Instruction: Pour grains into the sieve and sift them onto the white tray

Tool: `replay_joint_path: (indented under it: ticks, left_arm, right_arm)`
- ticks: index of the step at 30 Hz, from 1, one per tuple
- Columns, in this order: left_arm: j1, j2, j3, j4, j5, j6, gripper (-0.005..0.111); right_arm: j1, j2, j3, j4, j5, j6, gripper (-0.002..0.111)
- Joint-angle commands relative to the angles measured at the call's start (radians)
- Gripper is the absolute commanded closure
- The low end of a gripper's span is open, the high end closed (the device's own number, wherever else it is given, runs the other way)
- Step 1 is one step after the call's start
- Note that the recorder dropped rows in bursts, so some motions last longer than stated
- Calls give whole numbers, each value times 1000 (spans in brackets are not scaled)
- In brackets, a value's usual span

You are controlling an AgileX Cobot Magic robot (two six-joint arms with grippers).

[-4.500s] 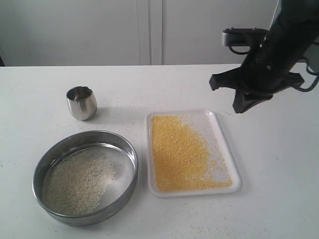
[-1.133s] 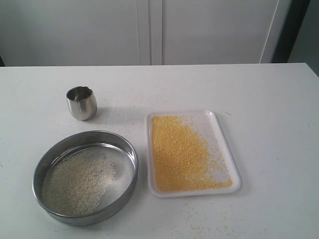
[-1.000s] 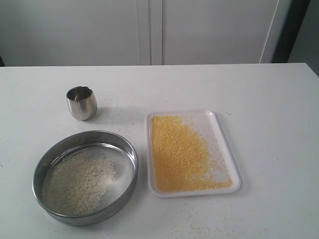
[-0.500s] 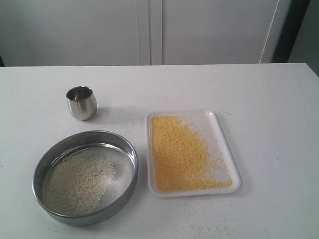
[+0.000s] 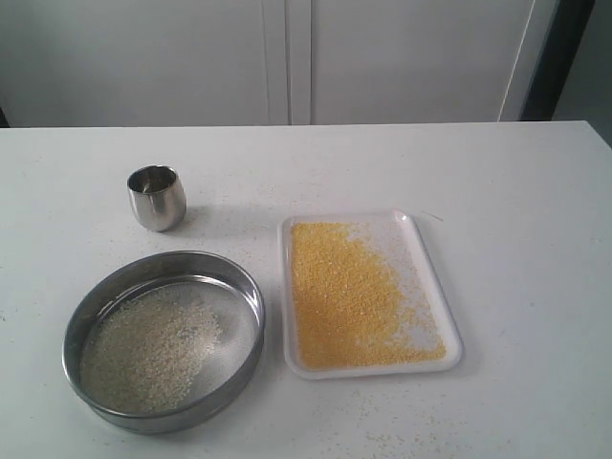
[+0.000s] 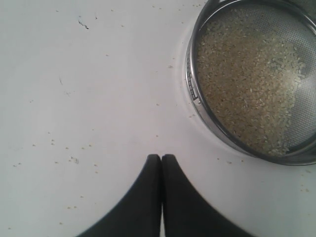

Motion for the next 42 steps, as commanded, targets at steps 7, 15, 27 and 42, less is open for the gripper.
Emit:
replay_joint_path:
  ticks: [7,15,27,42]
  left_arm:
    - [2,-8,6,-10,5,-3,107]
    - [2,-8,6,-10,5,-3,107]
    - [2,-8,6,-10,5,-3,107]
    - [2,-135,10,49,-17,-2,107]
  right_arm:
    - [-10,-5,6,-4,-31,0,108]
    - [-10,-5,6,-4,-33,0,108]
    - [-10,-5,6,-4,-33,0,108]
    - [-10,-5,6,-4,-33,0,108]
